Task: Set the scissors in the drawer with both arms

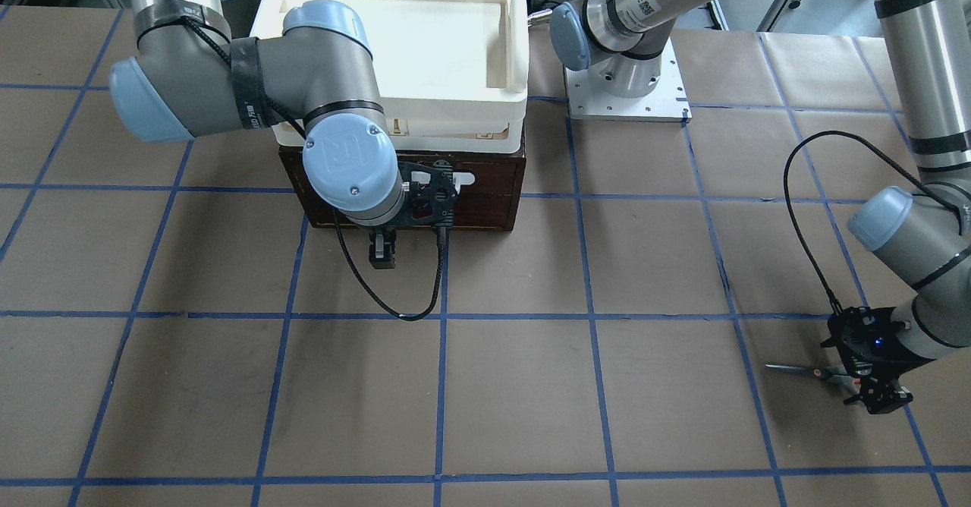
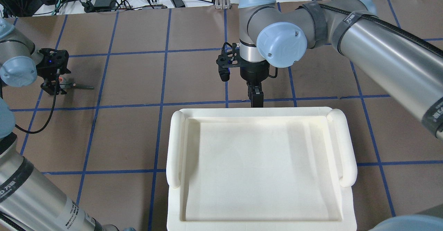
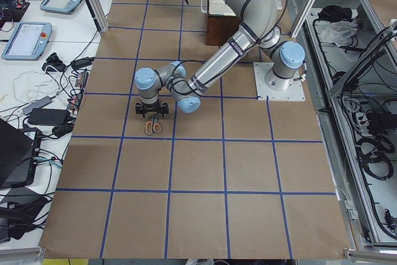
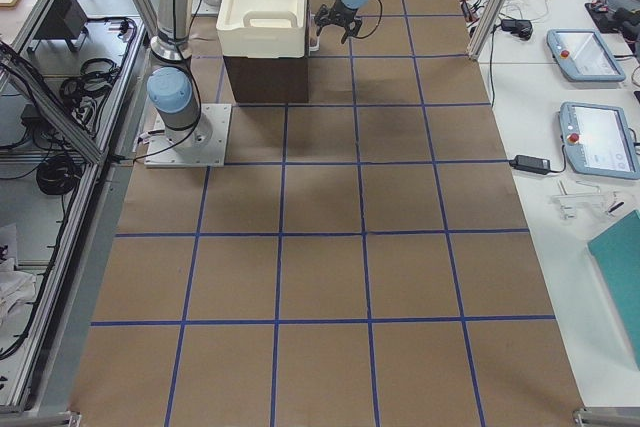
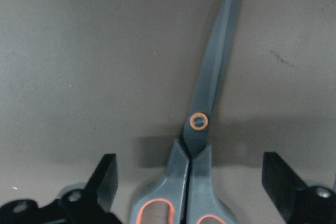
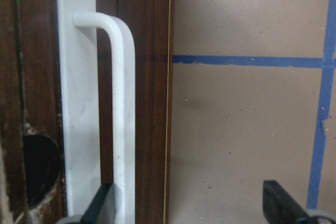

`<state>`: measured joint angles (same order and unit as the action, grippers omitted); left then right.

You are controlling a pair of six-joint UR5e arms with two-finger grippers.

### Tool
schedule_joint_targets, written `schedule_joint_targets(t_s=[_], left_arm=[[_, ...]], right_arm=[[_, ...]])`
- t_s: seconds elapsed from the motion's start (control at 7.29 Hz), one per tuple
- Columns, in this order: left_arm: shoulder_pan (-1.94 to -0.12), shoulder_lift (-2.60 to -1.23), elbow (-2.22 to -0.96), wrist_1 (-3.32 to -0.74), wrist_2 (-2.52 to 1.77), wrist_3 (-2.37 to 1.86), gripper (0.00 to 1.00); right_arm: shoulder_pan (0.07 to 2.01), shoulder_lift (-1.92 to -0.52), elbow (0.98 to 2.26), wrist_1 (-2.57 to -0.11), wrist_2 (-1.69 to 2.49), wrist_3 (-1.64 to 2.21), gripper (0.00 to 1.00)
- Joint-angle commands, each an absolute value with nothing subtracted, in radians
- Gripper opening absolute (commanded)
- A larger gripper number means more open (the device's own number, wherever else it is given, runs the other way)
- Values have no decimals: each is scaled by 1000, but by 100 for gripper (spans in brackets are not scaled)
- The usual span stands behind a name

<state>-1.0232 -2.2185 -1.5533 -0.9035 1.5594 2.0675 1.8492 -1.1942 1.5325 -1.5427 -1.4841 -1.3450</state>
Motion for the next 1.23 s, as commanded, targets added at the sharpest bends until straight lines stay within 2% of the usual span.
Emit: schedule_joint_targets(t_s=[0.0, 0.27, 0.41, 0.55, 0.69, 0.82, 1.1], left_arm=[[-1023, -2233, -1552, -904, 1559, 2074, 97], [-1023, -2238, -1540, -904, 1559, 2091, 93], [-1023, -2246, -1529, -904, 1557, 2097, 84], [-1023, -2249, -1528, -904, 1559, 2121, 53], [-1023, -2249, -1528, -904, 1559, 2126, 30], [-1023, -2247, -1529, -904, 1560, 2128, 2], [-1023, -2238, -1529, -904, 1565, 2128, 0]], right_arm=[[1859, -1190, 1532, -1542, -1483, -1341, 100], [1861, -1187, 1534, -1543, -1462, -1342, 100], [1861, -1181, 1534, -1546, -1462, -1345, 100], [1861, -1175, 1534, -1546, -1462, -1344, 100], [1861, -1174, 1539, -1554, -1462, -1344, 100], [1861, -1170, 1540, -1563, -1462, -1345, 100], [1861, -1158, 1542, -1583, -1460, -1344, 100]])
